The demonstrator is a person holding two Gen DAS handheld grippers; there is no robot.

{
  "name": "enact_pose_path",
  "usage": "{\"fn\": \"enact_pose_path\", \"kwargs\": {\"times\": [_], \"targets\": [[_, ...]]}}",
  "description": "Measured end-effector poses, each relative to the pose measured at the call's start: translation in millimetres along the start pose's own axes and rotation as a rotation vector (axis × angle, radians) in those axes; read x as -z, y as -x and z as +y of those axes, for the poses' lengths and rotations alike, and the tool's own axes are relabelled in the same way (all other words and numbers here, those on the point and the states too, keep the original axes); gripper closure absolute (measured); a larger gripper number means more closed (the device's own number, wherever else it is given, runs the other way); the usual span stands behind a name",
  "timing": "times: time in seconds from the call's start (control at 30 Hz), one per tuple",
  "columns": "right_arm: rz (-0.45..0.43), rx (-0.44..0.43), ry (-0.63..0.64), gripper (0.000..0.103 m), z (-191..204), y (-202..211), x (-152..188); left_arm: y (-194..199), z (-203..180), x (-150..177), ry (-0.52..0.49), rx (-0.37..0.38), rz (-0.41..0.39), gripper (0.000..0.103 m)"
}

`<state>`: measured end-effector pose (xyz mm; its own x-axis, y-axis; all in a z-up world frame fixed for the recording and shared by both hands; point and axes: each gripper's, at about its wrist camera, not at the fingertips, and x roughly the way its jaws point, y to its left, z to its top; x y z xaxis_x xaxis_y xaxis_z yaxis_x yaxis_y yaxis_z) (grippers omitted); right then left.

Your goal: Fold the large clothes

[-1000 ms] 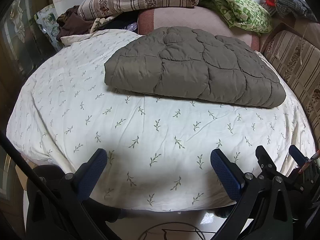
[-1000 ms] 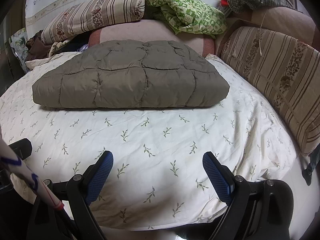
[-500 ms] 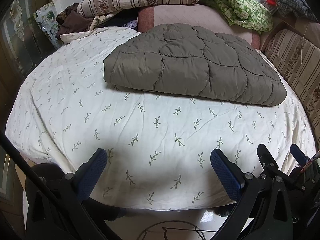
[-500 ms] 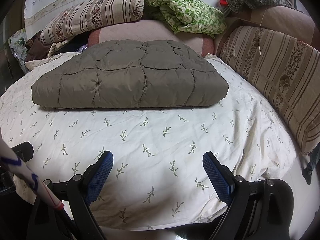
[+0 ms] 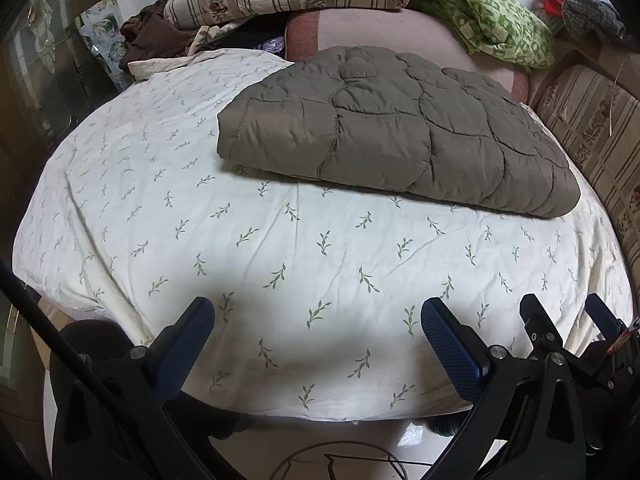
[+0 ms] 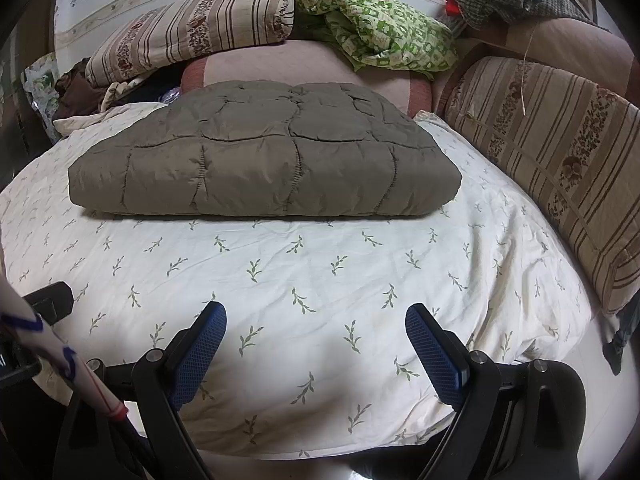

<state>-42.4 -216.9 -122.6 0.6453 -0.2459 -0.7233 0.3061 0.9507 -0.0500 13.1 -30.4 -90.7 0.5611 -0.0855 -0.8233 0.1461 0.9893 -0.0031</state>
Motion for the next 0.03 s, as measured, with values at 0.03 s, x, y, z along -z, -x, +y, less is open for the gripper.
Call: {"fn": "enact_pose_path", "kwargs": {"times": [0.03], "targets": [[0.0,0.001,0.002,0.009,1.3,0.6,0.0,0.1,0.2,0.0,-0.001,-0.001,0.001,0.0]]}}
